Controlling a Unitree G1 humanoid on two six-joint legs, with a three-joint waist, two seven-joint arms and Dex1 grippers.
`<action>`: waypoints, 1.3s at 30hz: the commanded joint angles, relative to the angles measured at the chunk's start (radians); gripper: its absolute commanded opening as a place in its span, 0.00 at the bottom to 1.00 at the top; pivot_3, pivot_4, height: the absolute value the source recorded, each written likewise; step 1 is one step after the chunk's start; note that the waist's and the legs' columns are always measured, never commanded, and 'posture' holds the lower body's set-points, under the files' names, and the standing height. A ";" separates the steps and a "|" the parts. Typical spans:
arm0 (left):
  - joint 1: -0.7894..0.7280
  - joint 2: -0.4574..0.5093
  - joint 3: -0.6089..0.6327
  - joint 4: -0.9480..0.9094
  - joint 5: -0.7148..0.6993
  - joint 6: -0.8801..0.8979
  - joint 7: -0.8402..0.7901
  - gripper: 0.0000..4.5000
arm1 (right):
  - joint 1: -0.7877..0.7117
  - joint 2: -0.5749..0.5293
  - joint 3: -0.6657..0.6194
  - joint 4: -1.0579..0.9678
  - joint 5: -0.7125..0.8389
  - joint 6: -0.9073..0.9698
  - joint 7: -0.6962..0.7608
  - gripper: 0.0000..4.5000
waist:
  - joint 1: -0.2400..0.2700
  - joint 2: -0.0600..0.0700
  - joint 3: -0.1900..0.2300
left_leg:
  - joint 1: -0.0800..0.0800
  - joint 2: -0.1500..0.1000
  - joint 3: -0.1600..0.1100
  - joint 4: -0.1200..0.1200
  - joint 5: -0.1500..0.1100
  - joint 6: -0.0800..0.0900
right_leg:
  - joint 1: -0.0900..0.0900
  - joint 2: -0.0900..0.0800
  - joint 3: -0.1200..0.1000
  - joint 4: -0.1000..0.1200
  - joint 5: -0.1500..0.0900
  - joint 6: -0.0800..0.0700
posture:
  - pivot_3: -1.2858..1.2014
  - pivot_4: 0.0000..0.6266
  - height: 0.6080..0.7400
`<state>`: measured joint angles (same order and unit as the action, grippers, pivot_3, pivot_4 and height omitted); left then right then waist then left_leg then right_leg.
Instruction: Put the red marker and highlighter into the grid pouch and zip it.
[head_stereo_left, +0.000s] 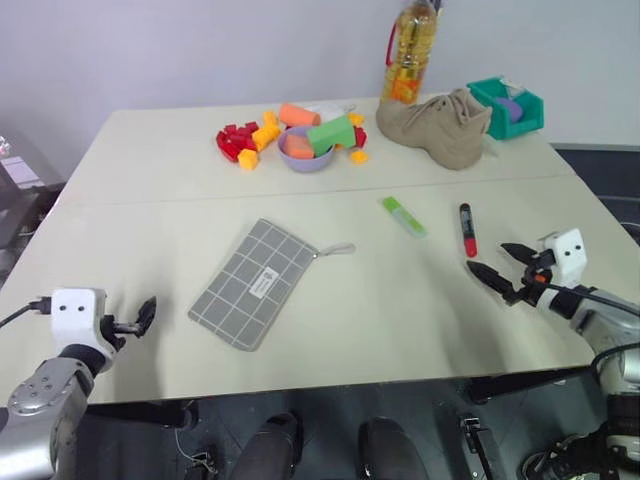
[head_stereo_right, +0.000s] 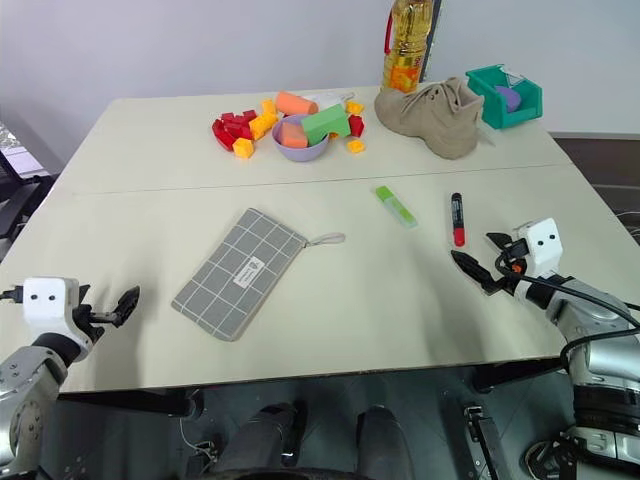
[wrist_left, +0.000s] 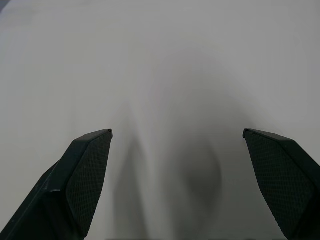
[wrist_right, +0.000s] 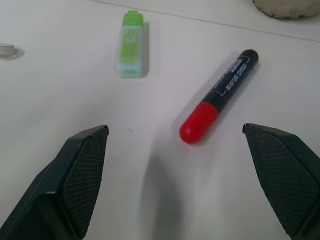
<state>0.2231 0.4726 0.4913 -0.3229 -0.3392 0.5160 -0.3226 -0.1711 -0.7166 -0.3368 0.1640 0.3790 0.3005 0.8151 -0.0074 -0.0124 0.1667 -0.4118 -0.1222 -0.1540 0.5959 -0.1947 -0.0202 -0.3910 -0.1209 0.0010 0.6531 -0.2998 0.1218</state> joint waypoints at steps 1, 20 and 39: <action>-0.006 -0.002 0.018 -0.035 0.005 -0.016 0.018 1.00 | -0.018 -0.004 -0.016 -0.019 0.019 -0.004 0.001 0.99 | 0.000 0.000 0.000 | 0.000 0.000 0.000 0.000 0.000 0.000 | 0.000 0.000 0.000 0.000 0.000 0.000 | 0.52 0.24 1.00; -0.037 -0.046 -0.168 -0.028 0.059 -0.149 -0.047 1.00 | -0.132 0.203 0.195 -0.277 0.009 0.080 -0.120 0.99 | -0.007 0.000 0.000 | 0.000 0.001 0.001 0.000 0.000 0.000 | -0.001 0.001 0.000 0.000 0.000 0.000 | 0.52 0.24 1.00; 0.268 0.076 -0.119 -0.082 0.071 -0.455 -0.324 1.00 | -0.485 0.653 0.608 0.144 -0.252 0.125 -0.294 0.01 | -0.007 0.000 0.000 | 0.000 0.000 0.000 -0.003 0.000 0.000 | -0.005 0.002 0.001 -0.002 0.001 -0.001 | 0.52 0.24 1.00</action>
<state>0.4728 0.5344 0.3636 -0.3428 -0.2722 0.0932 -0.6280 -0.6195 -0.0910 0.2624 0.2726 0.1377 0.4155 0.5364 -0.0149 -0.0120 0.1667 -0.4113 -0.1214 -0.1541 0.5930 -0.1951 -0.0208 -0.3963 -0.1190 0.0018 0.6514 -0.2988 0.1204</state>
